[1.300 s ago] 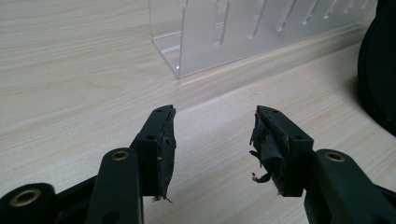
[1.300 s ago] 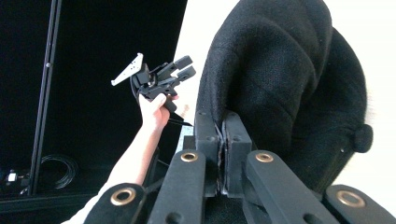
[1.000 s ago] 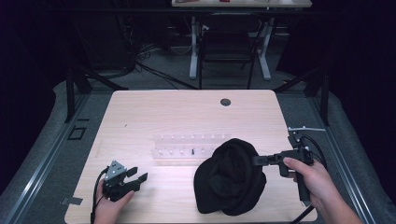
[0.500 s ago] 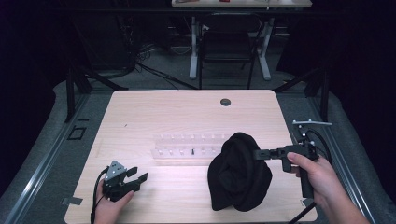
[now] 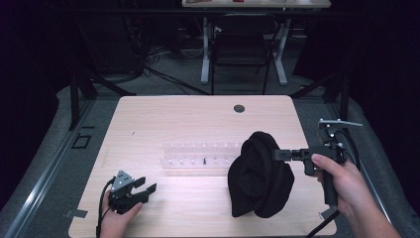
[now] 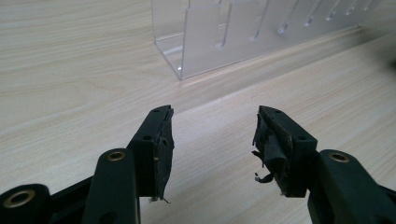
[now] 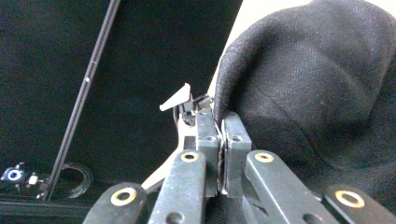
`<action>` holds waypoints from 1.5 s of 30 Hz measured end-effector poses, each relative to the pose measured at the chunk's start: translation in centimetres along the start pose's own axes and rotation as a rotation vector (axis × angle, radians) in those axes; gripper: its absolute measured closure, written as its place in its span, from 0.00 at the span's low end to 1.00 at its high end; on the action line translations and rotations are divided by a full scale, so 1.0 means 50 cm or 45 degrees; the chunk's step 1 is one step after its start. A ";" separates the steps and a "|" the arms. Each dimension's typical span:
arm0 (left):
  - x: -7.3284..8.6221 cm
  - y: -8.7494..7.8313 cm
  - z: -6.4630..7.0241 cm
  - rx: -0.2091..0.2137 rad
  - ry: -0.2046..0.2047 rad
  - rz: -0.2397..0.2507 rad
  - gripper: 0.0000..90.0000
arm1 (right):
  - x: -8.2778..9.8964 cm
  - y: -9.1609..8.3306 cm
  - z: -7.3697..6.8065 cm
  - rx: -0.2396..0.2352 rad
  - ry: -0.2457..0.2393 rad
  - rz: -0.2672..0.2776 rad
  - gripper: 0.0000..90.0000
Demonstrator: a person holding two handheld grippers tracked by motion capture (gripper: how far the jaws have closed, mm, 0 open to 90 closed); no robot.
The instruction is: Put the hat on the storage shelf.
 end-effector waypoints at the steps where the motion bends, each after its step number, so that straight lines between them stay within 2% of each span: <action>1: 0.000 -0.001 0.000 -0.001 0.003 -0.008 0.52 | -0.003 0.000 -0.002 -0.004 -0.002 0.007 0.98; 11: 0.000 0.000 -0.001 -0.001 0.000 0.005 0.52 | -0.031 0.003 -0.021 -0.046 -0.002 0.053 0.98; 28: -0.001 0.000 0.000 -0.001 -0.001 0.009 0.52 | -0.063 0.006 -0.030 -0.058 0.003 0.107 0.98; 40: -0.001 0.000 -0.001 0.004 0.000 0.007 0.52 | -0.094 0.024 -0.033 -0.075 0.001 0.161 0.98; 45: -0.001 0.001 -0.001 0.006 0.004 -0.001 0.52 | -0.104 0.037 -0.033 -0.067 -0.013 0.152 0.98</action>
Point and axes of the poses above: each handheld gripper's, and its own axes: y roughly forward along the jaws, x roughly out of its underside, z roughly to its right, the point moved 5 cm from there along y, roughly forward along the jaws, and after that the axes turned 9 degrees about z, right-handed, at the moved point
